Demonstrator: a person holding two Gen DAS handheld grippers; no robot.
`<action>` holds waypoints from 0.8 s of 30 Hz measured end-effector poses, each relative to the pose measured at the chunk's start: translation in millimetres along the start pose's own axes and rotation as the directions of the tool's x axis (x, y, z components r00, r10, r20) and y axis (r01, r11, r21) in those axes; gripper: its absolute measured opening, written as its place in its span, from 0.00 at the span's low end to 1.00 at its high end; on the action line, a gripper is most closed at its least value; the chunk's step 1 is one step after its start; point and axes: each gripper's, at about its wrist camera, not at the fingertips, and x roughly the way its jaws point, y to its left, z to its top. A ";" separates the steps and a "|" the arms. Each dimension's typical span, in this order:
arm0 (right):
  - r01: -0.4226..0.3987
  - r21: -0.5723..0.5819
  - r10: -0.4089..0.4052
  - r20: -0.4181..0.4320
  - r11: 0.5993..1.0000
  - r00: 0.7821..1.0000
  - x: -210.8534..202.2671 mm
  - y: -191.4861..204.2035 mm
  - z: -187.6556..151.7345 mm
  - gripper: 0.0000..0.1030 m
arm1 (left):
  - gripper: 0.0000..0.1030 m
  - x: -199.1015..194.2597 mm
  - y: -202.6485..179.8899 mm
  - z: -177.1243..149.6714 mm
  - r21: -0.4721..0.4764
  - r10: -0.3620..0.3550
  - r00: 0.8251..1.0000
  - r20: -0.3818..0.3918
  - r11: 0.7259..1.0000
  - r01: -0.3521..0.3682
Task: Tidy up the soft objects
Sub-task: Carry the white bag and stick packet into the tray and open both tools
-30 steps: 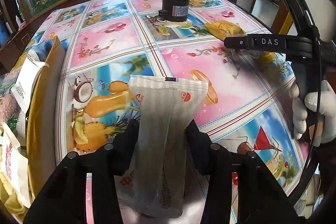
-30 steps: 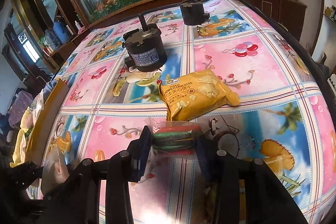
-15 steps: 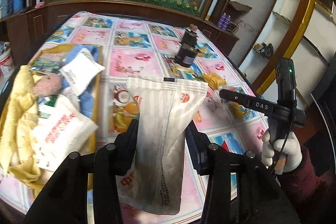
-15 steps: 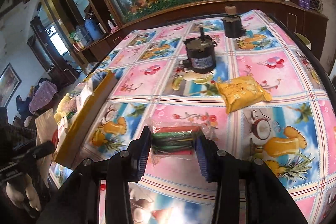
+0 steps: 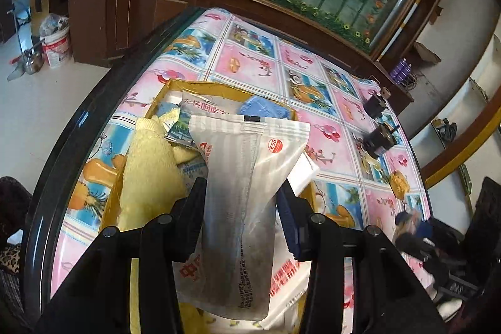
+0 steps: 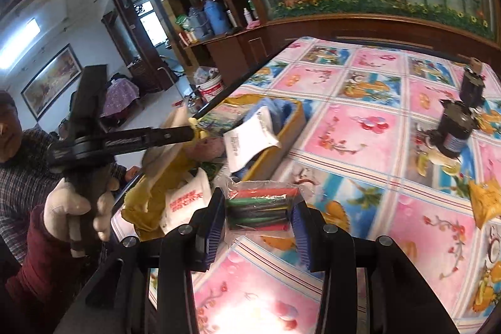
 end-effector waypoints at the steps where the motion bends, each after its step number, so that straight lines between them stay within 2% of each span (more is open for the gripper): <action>1: -0.006 -0.018 0.006 -0.005 1.000 1.000 7.1 8.0 3.3 0.40 | 0.41 6.5 2.6 5.4 -0.009 0.000 1.000 -0.010 1.000 0.000; 7: -0.040 -0.069 0.037 -0.044 0.997 0.998 54.4 39.3 19.4 0.41 | 0.43 42.3 10.7 39.1 -0.053 0.003 1.000 -0.028 0.999 -0.005; 12: -0.022 -0.109 0.016 -0.061 0.994 0.998 85.7 50.2 29.2 0.42 | 0.58 40.5 16.5 44.8 -0.076 -0.024 1.000 -0.013 0.997 0.023; 13: -0.007 -0.127 0.000 -0.057 0.992 0.998 89.7 51.8 29.6 0.46 | 0.59 36.1 17.3 43.5 -0.074 -0.025 1.000 -0.005 0.997 0.024; 14: 0.009 -0.143 -0.017 -0.056 0.990 0.998 93.6 52.5 29.6 0.58 | 0.62 31.2 17.6 41.5 -0.071 -0.018 1.000 0.002 0.997 0.018; 16: 0.019 -0.140 -0.025 -0.042 0.990 0.999 96.0 49.7 30.0 0.75 | 0.64 20.6 16.7 37.0 -0.064 0.000 1.000 0.017 0.998 0.001; 17: 0.017 -0.132 -0.021 -0.031 0.991 0.999 94.8 48.3 30.0 0.78 | 0.65 14.6 16.0 34.2 -0.056 0.005 1.000 0.027 0.998 -0.003; 21: 0.007 -0.101 -0.008 -0.012 0.995 1.000 86.5 43.7 30.7 0.79 | 0.67 -13.3 5.3 18.1 -0.009 0.083 0.991 0.101 0.997 -0.083; 24: 0.026 -0.097 -0.025 0.014 0.995 1.000 72.4 41.0 25.2 0.80 | 0.70 -37.4 -7.1 5.8 0.016 0.189 0.965 0.184 0.981 -0.195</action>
